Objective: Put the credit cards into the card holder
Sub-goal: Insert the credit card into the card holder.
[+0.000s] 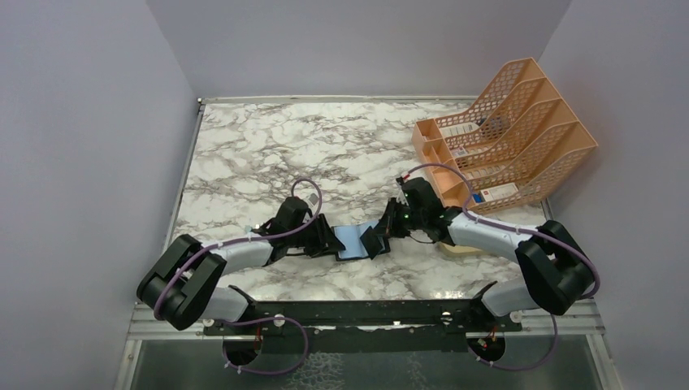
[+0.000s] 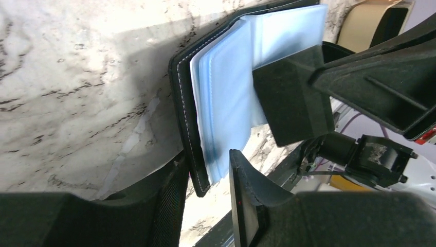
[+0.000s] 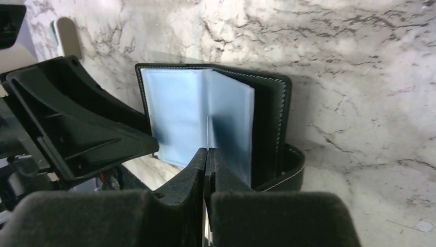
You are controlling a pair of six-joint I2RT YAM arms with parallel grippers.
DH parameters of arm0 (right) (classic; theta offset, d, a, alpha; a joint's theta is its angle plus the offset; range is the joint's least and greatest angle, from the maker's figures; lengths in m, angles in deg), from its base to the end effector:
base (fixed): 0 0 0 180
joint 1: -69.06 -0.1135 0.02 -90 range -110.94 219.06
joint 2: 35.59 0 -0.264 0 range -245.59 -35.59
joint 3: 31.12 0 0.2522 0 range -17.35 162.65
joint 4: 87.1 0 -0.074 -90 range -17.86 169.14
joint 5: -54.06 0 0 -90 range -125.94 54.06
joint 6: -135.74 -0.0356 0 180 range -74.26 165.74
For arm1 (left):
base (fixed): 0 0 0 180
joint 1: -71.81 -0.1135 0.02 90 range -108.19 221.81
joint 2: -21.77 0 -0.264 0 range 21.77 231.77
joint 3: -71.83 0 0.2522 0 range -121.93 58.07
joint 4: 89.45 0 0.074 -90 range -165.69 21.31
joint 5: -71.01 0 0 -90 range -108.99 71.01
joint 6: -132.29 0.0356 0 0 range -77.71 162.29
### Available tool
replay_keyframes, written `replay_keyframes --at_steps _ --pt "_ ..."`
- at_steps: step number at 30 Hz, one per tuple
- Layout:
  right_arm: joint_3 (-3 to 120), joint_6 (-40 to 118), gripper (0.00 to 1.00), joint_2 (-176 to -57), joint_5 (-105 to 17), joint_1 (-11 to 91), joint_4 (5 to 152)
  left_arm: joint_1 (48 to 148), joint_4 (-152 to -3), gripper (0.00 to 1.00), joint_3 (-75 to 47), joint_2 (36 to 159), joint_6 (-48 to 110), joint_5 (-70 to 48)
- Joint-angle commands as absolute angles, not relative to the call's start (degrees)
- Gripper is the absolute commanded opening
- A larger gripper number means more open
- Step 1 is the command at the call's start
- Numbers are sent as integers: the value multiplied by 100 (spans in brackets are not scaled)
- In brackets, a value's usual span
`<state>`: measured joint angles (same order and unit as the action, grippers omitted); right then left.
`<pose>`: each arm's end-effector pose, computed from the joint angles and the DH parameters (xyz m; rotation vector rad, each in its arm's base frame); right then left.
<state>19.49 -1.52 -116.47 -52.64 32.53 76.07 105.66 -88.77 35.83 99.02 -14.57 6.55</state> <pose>0.2105 0.1687 0.1678 0.0939 2.6061 0.9675 0.1827 -0.1410 0.1338 -0.2590 2.5801 -1.2295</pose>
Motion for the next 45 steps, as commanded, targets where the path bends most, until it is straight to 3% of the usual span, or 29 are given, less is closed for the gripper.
replay_keyframes --at_steps 1,6,12,27,39,45 --pt "2078 67 1 -11723 -4664 3228 7706 10583 -8591 37 3611 9731 -1135 443" --pt "2026 138 1 -11697 -4395 3231 7555 10583 -8275 38 3589 9476 -924 256" --pt "1939 231 1 -11768 -4622 3224 7646 10583 -8305 28 3601 9420 -765 227" --pt "1685 209 1 -11687 -4841 3224 8155 10583 -9102 29 3619 9818 -885 606" --pt "1569 267 1 -11565 -4858 3224 8293 10583 -9130 1 3540 10067 -815 610" --pt "1484 225 1 -11236 -5050 3224 8672 10583 -8572 0 3356 10215 -505 418"
